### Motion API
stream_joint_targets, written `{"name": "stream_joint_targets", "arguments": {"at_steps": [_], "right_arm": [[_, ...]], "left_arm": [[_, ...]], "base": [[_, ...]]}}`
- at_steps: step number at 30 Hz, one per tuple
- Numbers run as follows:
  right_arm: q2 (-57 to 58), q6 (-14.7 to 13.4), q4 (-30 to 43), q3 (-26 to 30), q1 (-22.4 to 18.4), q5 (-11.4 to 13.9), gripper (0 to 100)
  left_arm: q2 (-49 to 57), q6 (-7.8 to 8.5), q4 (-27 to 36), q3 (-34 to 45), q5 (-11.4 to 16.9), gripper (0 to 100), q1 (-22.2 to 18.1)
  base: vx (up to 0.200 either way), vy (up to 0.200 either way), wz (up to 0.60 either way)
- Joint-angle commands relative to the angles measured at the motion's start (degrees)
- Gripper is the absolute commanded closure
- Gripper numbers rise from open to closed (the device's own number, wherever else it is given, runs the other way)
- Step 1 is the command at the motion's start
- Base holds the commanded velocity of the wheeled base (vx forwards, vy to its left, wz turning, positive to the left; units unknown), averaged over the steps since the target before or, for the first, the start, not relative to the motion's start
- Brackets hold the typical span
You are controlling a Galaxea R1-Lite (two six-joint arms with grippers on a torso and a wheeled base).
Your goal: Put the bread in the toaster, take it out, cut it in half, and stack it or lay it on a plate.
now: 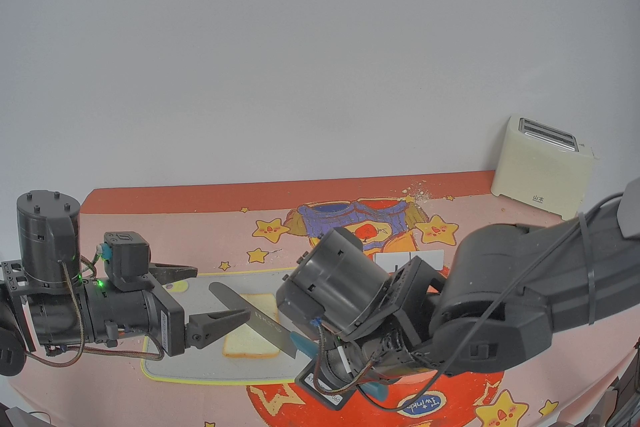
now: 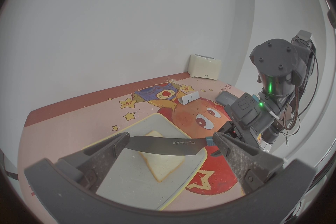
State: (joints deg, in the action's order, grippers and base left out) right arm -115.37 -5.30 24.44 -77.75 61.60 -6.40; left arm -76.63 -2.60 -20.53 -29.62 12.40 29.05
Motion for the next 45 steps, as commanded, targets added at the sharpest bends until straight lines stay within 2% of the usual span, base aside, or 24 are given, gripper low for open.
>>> {"name": "stream_joint_targets", "arguments": {"at_steps": [1, 7, 14, 21, 29, 33, 34, 38, 40, 45], "right_arm": [[-0.2, -0.06, -0.01, -0.03, 0.1, -0.02, 100], [-0.12, -0.06, -0.01, -0.03, 0.1, -0.02, 100], [-0.2, -0.32, -0.01, 0.32, 0.1, -0.54, 100], [-0.73, -0.41, -0.01, 0.23, 0.01, -1.51, 100], [-1.26, -0.41, -0.01, 0.23, 0.72, -1.6, 100], [-1.35, -0.41, -0.01, 0.14, 0.89, -1.6, 100], [-1.35, -0.41, -0.01, 0.23, 0.89, -1.6, 100], [-1.35, -0.41, -0.01, 0.32, 0.89, -1.6, 100], [-1.35, -0.41, -0.01, 0.32, 0.89, -1.6, 100], [-1.35, -0.41, -0.01, 0.32, 0.98, -1.6, 100]], "left_arm": [[-2.12, -0.57, -3.55, 0.97, -0.88, 100, 0.04], [-6.87, -1.62, -11.99, 3.34, -3.17, 100, 2.94], [-11.79, -1.89, -20.43, 7.39, -6.42, 100, 5.4], [-11.88, -1.8, -21.13, 10.38, -6.51, 100, 6.55], [-11.26, -1.89, -21.39, 10.11, -6.51, 100, 7.07], [-11.17, -1.97, -24.21, 10.02, -6.42, 100, 7.07], [-11.35, -2.59, -27.02, 10.11, -6.42, 100, 7.16], [-11.79, -5.14, -27.99, 10.2, -6.42, 100, 8.65], [-11.96, -5.58, -27.99, 10.46, -6.42, 100, 9.09], [-15.3, -5.31, -28.16, 10.73, -6.51, 100, 9.71]], "base": [[0.0, 0.0, 0.0], [0.0, 0.0, 0.0], [0.0, 0.0, 0.0], [0.0, 0.0, 0.0], [0.0, 0.0, 0.0], [0.0, 0.0, 0.0], [0.0, 0.0, 0.0], [0.0, 0.0, 0.0], [0.0, 0.0, 0.0], [0.0, 0.0, 0.0]]}}
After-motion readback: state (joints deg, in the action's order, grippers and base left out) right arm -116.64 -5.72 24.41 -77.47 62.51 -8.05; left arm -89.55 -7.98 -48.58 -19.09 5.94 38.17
